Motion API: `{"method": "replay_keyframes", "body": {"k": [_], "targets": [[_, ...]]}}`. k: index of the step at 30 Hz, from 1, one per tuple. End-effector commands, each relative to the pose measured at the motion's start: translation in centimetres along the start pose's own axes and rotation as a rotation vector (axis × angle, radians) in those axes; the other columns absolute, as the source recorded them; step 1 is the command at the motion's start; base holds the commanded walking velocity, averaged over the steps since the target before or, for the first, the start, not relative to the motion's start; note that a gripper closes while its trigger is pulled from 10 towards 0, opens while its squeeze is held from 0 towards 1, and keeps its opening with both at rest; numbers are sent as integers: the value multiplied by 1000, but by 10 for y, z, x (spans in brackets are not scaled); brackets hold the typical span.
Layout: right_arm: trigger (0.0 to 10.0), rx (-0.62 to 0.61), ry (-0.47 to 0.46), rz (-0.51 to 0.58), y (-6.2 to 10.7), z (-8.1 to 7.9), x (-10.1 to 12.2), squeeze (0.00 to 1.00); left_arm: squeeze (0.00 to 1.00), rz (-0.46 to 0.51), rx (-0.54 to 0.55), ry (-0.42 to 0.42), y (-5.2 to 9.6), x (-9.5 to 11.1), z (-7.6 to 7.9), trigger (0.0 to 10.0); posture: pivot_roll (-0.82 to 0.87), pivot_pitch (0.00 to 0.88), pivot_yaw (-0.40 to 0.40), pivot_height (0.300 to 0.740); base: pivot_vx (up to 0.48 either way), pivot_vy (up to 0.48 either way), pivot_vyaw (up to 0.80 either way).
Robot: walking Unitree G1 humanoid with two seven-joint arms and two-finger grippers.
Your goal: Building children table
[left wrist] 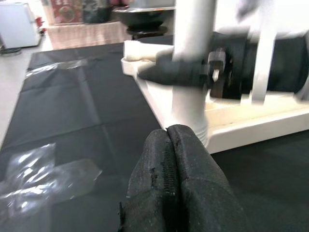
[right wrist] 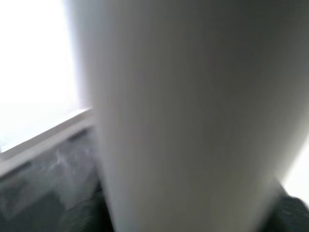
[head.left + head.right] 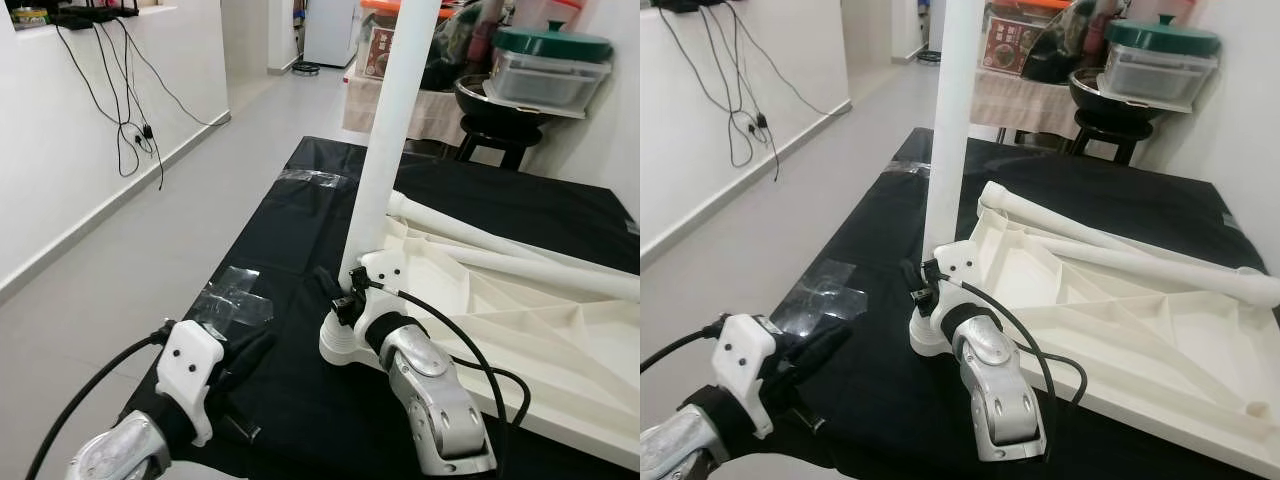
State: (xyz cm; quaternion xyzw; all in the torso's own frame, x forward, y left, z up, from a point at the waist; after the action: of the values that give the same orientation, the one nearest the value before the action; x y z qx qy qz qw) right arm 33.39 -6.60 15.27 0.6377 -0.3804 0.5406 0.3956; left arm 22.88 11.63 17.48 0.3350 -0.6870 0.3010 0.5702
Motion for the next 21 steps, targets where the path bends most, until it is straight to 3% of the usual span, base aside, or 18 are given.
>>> {"method": "replay_keyframes", "body": {"k": [1, 2, 5, 8, 9, 10, 11, 12, 14, 21], "targets": [[10000, -13, -37, -79, 1, 5, -16, 780, 0, -15, -8, -5, -2, -5, 1, 0, 12, 87, -78, 740, 0, 0, 0], [10000, 77, -74, -43, -5, 1, -7, 1000, 0, -24, -15, -4, -3, -6, 2, 0, 15, 81, -82, 740, 0, 0, 0], [10000, 186, -115, 17, -10, -1, 9, 1000, 0, -35, -28, 0, -5, -8, 3, 0, 16, 75, -82, 740, 0, 0, 0], [10000, 213, -125, 39, -11, 1, 15, 1000, 0, -37, -33, 3, -6, -9, 4, 0, 16, 75, -82, 740, 0, 0, 0], [10000, 319, -67, 60, -15, 4, 26, 0, 0, -34, -36, 0, -8, -10, 4, 2314, 23, 60, -89, 740, 0, 0, 0], [10000, 319, -67, 60, -15, 4, 26, 0, 0, -34, -36, 0, -8, -10, 4, 2314, 23, 60, -89, 740, 0, 0, 0], [10000, 456, -20, 67, -17, 5, 37, 0, 0, -31, -37, -2, -9, -10, 4, 10000, 24, 53, -91, 740, 0, 0, 0], [10000, 456, -20, 67, -17, 5, 37, 0, 0, -31, -37, -2, -9, -10, 4, 10000, 24, 53, -91, 740, 0, 0, 0], [10000, 786, 85, 21, -15, 9, 50, 0, 0, -17, -24, -7, -15, -11, 3, 10000, 35, 35, -100, 740, 0, 0, 0], [10000, 868, 37, -25, -20, 14, 51, 0, 0, -17, -17, -27, -18, -12, 3, 10000, 39, 23, -103, 740, 0, 0, 0]]}}
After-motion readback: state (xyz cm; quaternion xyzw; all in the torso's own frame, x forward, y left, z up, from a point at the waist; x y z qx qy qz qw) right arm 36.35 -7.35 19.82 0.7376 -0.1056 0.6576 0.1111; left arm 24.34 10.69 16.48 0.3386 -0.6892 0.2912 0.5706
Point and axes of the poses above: a point about 5 cm out from each wrist's last joint towards the gripper, its own y axis pointing back from the gripper into the wrist, its own x axis along the axis of the wrist's last joint, z = x × y, the point moved 4 cm from there along -y, pointing out of the wrist towards the gripper, and after that the axes turned 3 degrees about -y, right-handed, at the moved point
